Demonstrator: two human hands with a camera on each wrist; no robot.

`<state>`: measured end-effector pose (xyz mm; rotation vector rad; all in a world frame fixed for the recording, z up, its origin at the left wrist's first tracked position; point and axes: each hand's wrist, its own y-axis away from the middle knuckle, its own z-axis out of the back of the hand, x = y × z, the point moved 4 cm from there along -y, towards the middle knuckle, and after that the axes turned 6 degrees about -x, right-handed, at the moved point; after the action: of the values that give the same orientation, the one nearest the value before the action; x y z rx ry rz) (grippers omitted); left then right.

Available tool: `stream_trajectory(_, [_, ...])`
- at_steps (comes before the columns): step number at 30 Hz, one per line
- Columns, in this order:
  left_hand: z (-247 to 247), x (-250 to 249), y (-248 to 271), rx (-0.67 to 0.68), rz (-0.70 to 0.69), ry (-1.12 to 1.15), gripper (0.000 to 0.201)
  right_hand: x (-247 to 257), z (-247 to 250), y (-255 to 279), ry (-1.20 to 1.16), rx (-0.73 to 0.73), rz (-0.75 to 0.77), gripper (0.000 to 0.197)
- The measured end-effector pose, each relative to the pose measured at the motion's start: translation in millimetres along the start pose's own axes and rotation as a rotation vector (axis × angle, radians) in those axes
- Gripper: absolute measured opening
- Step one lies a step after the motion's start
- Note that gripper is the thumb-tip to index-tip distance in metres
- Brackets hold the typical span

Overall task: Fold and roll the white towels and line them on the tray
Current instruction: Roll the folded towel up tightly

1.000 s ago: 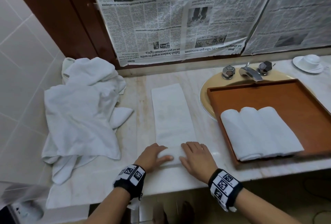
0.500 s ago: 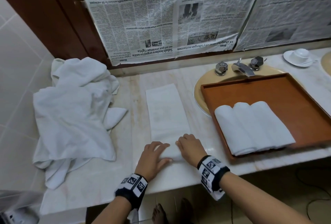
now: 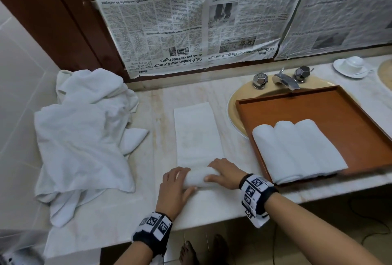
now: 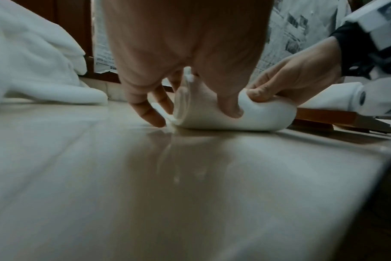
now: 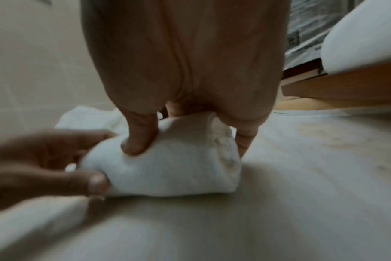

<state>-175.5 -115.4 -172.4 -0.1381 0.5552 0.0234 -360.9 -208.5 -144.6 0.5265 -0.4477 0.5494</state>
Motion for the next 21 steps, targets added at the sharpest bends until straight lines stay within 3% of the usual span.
stream_trajectory(2, [2,5,-8,0.102,0.054,0.025,0.074,1,-1,0,0.002,-0.014,-0.039,0.049])
stream_trajectory(5, [13,5,-30,0.308,0.127,0.093,0.076,13,-4,16,0.309,-0.360,0.060,0.049])
stream_trajectory(9, [16,2,-44,0.482,0.147,0.107,0.058,21,-25,32,0.437,-0.434,0.096,0.063])
stream_trajectory(11, [13,2,-40,0.487,0.167,0.120,0.061,18,-21,29,0.360,-0.398,0.094,0.061])
stream_trajectory(13, [13,0,-29,0.387,0.154,0.043,0.068,14,-15,21,0.262,-0.293,0.081,0.052])
stream_trajectory(15, [15,-10,-19,0.218,0.041,-0.062,0.071,10,-4,10,0.140,-0.165,0.022,0.050])
stream_trajectory(17, [13,-17,-14,0.139,-0.043,-0.086,0.069,7,7,1,0.032,-0.012,-0.045,0.053])
stream_trajectory(19, [10,-13,-16,0.155,-0.014,-0.058,0.062,8,12,-3,-0.004,0.085,-0.043,0.054])
stream_trajectory(21, [9,-5,-26,0.221,0.056,0.027,0.055,9,11,1,0.074,0.026,-0.025,0.054])
